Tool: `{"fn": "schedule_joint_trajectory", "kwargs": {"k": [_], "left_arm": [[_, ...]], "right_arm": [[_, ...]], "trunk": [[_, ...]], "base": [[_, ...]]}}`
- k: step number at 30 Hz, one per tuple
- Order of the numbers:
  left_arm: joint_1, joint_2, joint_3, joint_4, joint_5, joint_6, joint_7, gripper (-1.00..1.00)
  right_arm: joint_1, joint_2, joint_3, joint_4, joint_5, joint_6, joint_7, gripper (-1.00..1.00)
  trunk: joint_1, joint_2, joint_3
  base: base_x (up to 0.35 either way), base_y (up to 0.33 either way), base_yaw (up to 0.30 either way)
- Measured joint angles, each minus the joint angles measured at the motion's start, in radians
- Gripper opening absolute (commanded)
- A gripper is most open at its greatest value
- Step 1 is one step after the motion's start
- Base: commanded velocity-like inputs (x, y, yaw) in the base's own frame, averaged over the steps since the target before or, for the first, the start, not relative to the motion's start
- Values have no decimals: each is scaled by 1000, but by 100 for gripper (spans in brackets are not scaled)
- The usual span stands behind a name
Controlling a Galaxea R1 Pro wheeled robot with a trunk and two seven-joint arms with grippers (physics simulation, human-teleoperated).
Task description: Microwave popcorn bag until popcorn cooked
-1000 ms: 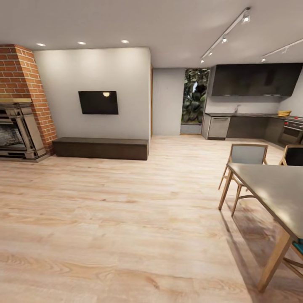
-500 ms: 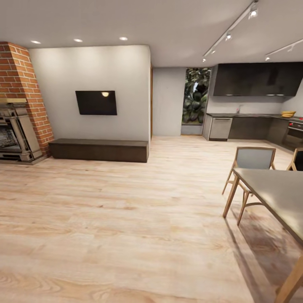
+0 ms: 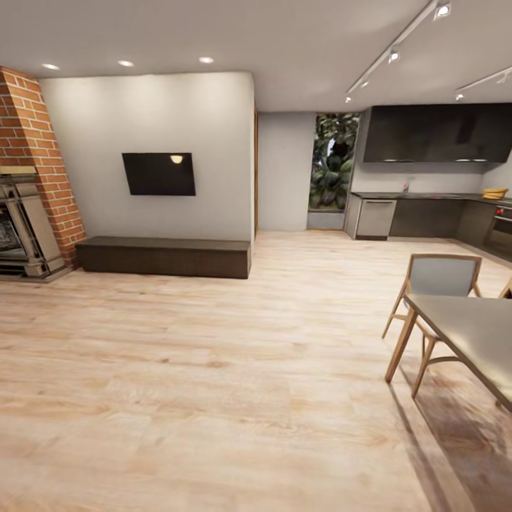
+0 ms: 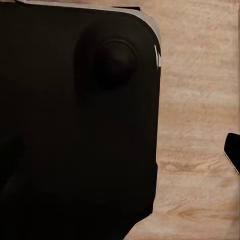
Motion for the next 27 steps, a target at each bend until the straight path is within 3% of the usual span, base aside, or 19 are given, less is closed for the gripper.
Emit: {"fn": "schedule_joint_trajectory", "kwargs": {"k": [19,24,27], "left_arm": [[0,0,3,0,0,-10,0,100],[0,0,3,0,0,-10,0,100],[0,0,3,0,1,-10,0,100]], "right_arm": [[0,-2,3,1,6,0,15,100],[0,-1,2,2,53,-3,14,100],[0,-1,1,3,56,-19,13,100]], "trunk": [[0,0,0],[0,0,0],[0,0,0]], "base": [[328,0,0],[328,0,0],[328,0,0]]}}
